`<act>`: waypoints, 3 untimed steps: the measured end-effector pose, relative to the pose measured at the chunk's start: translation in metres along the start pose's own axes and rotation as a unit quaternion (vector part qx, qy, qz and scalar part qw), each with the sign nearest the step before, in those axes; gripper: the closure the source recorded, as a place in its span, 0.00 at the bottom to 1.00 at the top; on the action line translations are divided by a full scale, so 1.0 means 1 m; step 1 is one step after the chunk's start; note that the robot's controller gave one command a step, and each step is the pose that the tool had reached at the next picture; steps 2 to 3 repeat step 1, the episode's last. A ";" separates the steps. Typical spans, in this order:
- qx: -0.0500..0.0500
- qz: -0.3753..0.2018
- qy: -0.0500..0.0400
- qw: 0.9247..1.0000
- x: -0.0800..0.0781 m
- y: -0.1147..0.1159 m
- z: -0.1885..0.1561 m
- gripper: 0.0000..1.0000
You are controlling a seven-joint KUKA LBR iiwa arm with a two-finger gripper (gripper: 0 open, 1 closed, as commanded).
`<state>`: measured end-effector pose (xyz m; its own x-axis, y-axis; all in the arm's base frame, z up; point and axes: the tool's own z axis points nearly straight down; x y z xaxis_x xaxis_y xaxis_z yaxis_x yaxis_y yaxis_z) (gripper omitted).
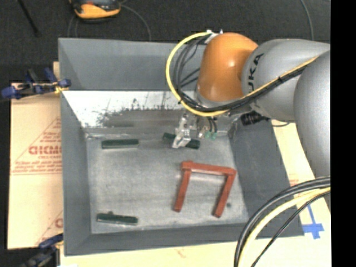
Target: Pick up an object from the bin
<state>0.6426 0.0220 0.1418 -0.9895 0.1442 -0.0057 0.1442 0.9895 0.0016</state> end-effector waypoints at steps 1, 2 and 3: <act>0.000 0.000 -0.001 1.000 -0.001 0.000 -0.008 1.00; 0.000 0.000 -0.001 1.000 -0.001 0.000 -0.008 1.00; 0.000 0.000 -0.001 1.000 -0.001 0.000 -0.008 1.00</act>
Offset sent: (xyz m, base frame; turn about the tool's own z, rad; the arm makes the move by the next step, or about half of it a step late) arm 0.0001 -0.0002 0.0220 0.0000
